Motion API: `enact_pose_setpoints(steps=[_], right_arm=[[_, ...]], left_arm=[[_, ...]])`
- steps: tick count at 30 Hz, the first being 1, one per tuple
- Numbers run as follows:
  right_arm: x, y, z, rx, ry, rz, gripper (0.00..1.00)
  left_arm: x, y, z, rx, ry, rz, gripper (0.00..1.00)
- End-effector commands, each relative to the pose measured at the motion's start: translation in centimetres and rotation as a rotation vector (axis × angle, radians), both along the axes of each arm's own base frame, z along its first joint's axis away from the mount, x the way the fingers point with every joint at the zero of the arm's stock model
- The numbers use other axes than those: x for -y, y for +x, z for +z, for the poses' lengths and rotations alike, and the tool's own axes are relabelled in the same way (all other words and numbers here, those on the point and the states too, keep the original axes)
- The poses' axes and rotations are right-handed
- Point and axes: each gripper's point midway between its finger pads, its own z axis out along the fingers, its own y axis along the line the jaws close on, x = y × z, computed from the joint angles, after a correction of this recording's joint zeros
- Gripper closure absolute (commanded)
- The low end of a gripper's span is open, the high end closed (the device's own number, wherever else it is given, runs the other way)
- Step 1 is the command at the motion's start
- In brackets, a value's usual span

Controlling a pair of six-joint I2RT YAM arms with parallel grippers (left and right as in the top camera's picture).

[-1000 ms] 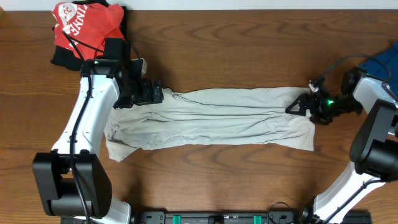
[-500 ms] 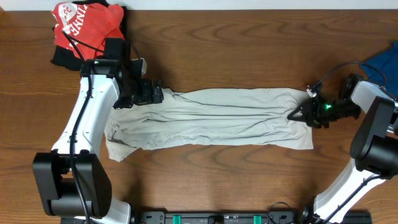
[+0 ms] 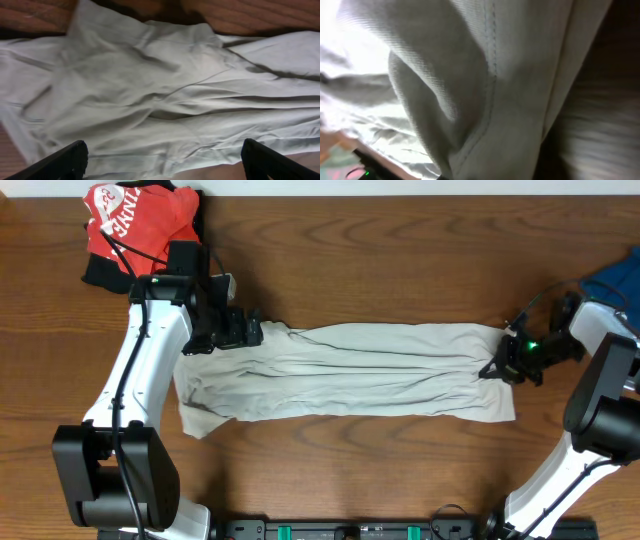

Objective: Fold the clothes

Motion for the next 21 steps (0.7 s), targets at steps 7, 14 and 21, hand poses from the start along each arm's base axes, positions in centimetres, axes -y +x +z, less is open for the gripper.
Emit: enact_pose_setpoints(steps=[7,14,21], right_arm=[[6.3,0.4,1.4,-0.107,-0.347,-0.032,0.99],[6.2,1.8,6.6,-0.030,-0.422,-0.034,0.99],[2.0,2.6,8.8,0.030,-0.475,0.076,0.99]], left_arm=[[-0.1,-0.3,0.1,-0.003,0.000,0.009,0.02],[-0.1,-0.2,0.1,-0.003,0.000,0.009,0.02],[-0.1,-0.3,0.1,-0.003,0.000,0.009,0.02]])
